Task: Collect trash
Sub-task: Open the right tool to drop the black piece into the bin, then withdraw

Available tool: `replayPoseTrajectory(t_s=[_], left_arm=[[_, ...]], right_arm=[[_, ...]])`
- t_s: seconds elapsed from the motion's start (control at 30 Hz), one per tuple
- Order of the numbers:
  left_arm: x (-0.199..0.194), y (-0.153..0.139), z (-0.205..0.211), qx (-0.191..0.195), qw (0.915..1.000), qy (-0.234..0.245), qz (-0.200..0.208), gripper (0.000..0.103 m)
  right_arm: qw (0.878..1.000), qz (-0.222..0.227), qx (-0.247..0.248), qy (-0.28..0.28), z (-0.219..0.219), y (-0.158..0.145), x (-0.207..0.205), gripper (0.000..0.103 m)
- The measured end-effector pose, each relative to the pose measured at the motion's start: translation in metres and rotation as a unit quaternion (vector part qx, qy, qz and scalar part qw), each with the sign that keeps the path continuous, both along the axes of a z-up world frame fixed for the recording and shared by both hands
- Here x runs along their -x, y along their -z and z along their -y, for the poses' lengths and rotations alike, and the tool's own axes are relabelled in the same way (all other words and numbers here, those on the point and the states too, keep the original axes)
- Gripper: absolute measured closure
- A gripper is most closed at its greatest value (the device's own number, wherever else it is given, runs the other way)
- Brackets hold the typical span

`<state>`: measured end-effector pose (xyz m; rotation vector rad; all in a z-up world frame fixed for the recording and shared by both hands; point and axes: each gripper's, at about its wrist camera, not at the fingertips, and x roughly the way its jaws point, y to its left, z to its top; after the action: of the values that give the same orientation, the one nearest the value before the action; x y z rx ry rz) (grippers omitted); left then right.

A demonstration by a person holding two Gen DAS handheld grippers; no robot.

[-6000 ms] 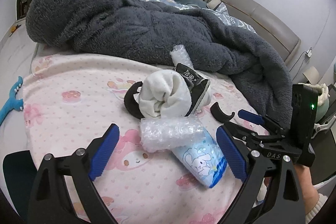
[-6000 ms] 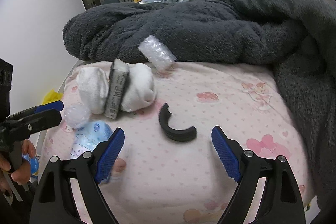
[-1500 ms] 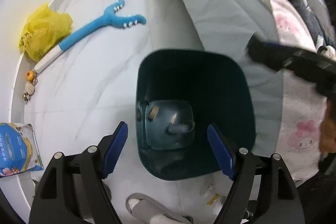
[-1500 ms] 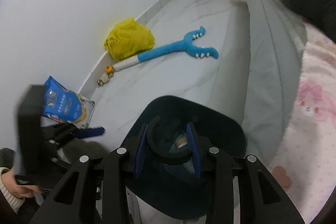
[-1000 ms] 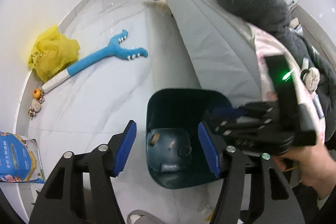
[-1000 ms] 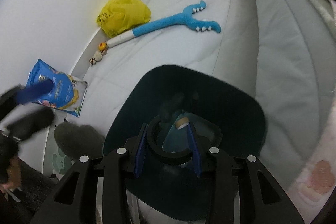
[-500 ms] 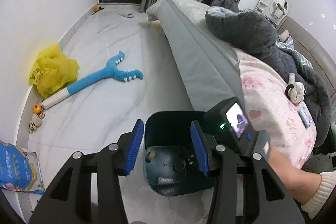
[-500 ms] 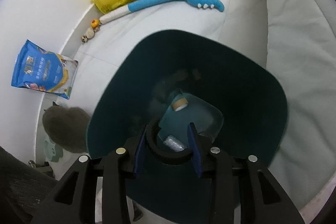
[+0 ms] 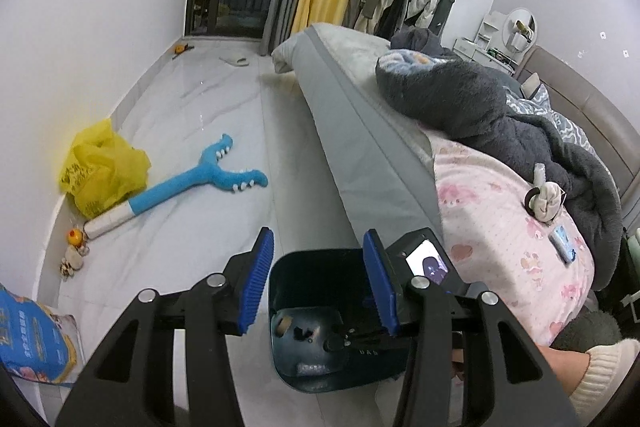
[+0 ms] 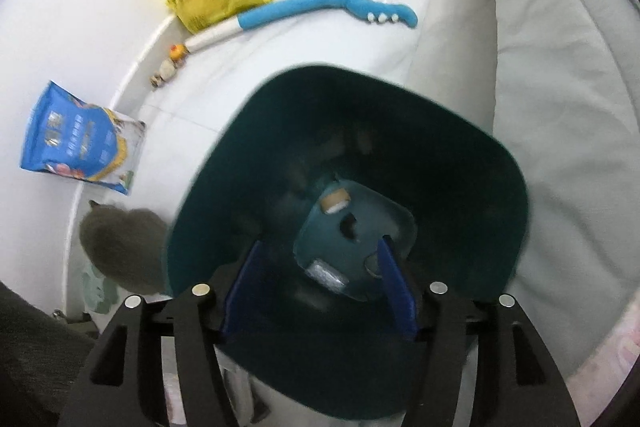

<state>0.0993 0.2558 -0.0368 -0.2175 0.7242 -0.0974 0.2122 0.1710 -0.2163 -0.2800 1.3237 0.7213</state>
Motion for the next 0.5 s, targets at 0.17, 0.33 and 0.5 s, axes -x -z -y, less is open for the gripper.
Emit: replayPoseTrajectory(t_s=[0.17, 0.33, 0.5], left_arm=[[-0.004, -0.017, 0.011, -0.003, 0.9999, -0.001, 0.015, 0.054], [-0.007, -0.026, 0.024, -0.005, 0.9996, 0.01, 0.025, 0.054], [-0.013, -0.034, 0.042, -0.008, 0.9993, 0.019, 0.032, 0.054]], right_arm=[[0.999, 0.015, -0.046, 0.003, 0.008, -0.035, 0.003, 0.033], [0.996, 0.05, -0.074, 0.013, 0.026, -0.072, 0.003, 0.029], [0.991, 0.082, -0.098, 0.031, 0.052, -0.1, -0.001, 0.027]])
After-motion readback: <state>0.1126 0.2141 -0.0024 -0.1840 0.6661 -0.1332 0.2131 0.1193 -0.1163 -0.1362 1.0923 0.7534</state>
